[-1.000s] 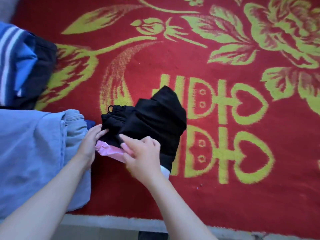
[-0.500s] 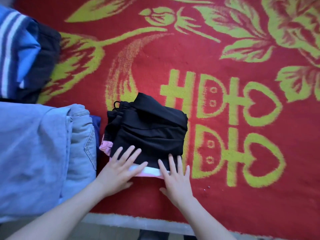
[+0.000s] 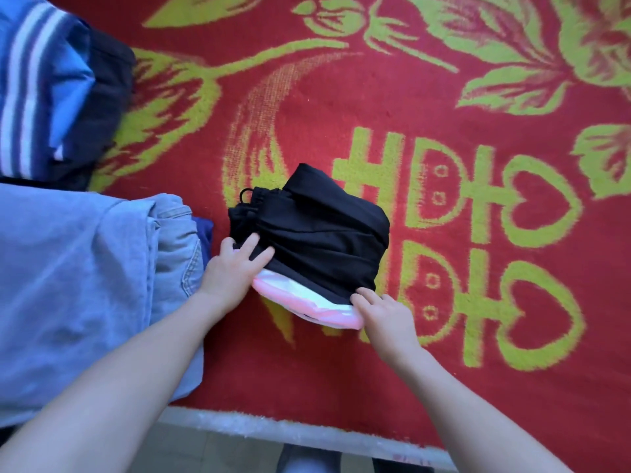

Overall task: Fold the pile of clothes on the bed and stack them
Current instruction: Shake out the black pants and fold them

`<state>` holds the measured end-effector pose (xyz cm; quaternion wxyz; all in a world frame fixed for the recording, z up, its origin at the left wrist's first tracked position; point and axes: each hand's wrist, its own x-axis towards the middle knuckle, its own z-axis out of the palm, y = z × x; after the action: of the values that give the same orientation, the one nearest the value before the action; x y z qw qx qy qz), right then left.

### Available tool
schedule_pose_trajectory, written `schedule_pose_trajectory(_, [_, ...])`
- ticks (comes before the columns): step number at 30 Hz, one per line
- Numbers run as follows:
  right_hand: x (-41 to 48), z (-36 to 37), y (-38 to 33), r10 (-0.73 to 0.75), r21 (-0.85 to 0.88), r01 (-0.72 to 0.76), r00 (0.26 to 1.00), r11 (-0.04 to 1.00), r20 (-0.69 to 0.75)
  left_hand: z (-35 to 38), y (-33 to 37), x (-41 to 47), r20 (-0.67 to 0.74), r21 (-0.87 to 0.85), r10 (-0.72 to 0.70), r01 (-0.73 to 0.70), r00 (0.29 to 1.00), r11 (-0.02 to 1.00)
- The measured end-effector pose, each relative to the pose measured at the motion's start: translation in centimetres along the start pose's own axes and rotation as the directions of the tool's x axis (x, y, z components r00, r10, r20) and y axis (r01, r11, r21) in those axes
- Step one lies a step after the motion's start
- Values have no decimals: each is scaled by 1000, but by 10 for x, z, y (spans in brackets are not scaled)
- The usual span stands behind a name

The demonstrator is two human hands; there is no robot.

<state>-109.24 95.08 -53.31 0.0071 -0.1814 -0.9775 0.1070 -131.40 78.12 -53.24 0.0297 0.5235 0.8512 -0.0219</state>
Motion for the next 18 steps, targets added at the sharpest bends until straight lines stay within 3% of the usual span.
schedule_pose_trajectory(3, [5, -15, 3, 43, 137, -45, 999, 990, 17, -30, 6, 12, 152, -127, -118, 138, 981, 982])
schedule_pose_trajectory(5, [11, -31, 0, 93, 231, -82, 995, 970, -35, -56, 3, 17, 118, -123, -127, 142, 985, 982])
schedule_pose_trajectory(8, [38, -70, -17, 67, 328, -15, 987, 945, -147, -106, -21, 16, -77, -61, -143, 138, 987, 989])
schedule_pose_trajectory(11, [86, -120, -54, -6, 381, 134, 947, 915, -320, -166, -58, -4, -283, -118, -268, 244, 921, 963])
schedule_pose_trajectory(15, [131, -167, -126, -212, 295, 445, 787, 846, -579, -227, -111, -77, -513, -17, -327, 372, 793, 928])
schedule_pose_trajectory(18, [130, -167, -184, -336, 182, 568, 683, 803, -648, -231, -139, -144, -592, 25, -378, 484, 712, 875])
